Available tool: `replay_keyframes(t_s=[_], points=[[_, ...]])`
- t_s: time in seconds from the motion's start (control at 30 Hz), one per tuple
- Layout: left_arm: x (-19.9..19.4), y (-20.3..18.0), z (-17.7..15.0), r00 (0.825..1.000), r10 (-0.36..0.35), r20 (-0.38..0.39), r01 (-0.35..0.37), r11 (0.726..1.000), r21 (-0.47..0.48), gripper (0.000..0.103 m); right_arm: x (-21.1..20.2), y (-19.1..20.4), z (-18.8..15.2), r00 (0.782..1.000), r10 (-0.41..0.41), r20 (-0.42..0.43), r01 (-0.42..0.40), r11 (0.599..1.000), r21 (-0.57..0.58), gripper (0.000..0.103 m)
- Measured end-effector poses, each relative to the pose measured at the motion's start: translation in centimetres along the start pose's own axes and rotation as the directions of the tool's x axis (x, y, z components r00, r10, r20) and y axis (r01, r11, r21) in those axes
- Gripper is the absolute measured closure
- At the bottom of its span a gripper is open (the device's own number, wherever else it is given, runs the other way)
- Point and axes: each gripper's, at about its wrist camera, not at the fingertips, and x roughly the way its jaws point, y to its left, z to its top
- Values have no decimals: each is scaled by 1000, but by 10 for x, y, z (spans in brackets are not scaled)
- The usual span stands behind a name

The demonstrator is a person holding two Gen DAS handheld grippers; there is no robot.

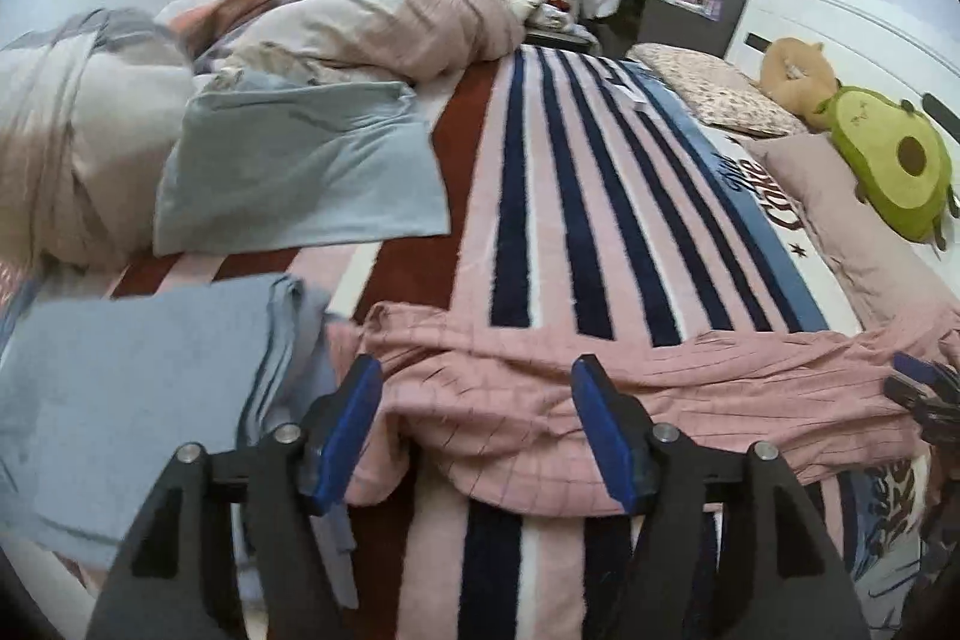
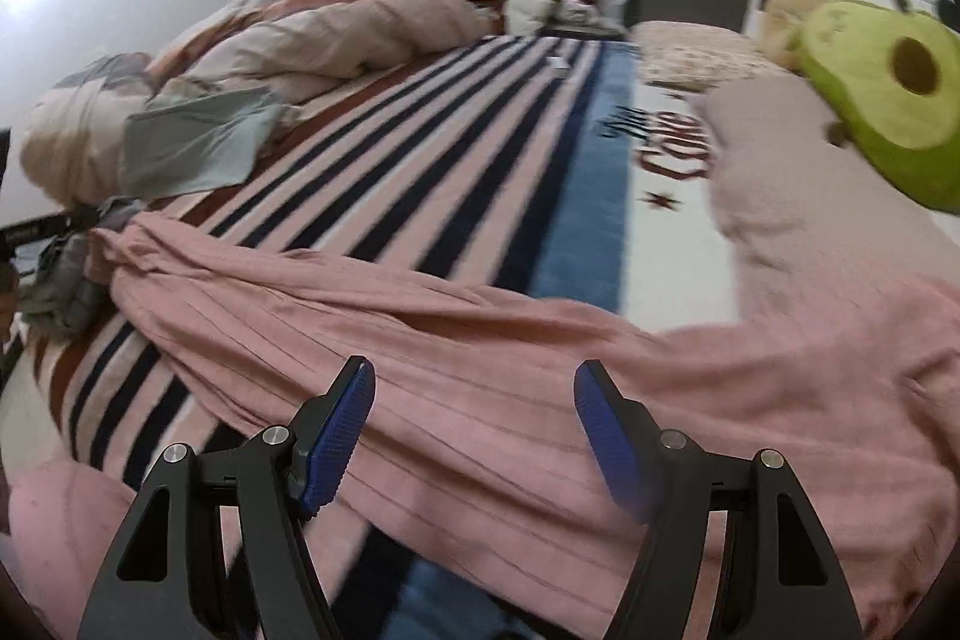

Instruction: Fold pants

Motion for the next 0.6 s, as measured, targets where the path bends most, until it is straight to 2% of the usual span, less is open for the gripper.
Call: replay_keyframes(t_s=[0.13,0.27,0.3,0.33,0.47,0.6], points=[[32,-14,0,992,-81,-98,85,996,36,42,22,13,13,997,78,1,-78,997,-9,38],[61,-35,-10,956,-196,-220,211,976,46,42,40,26,21,990,143,-8,-143,990,-4,38],[69,-39,-14,946,-196,-257,216,975,52,42,44,28,22,988,155,-14,-155,988,-5,38],[70,-42,-18,946,-183,-269,206,977,61,42,46,31,23,986,166,-18,-166,986,-5,38],[56,-44,-23,959,-130,-252,164,979,123,42,51,36,23,980,198,-24,-198,980,-3,38],[51,-29,-28,949,-133,-287,166,982,93,42,60,39,19,977,207,-54,-208,978,0,38]])
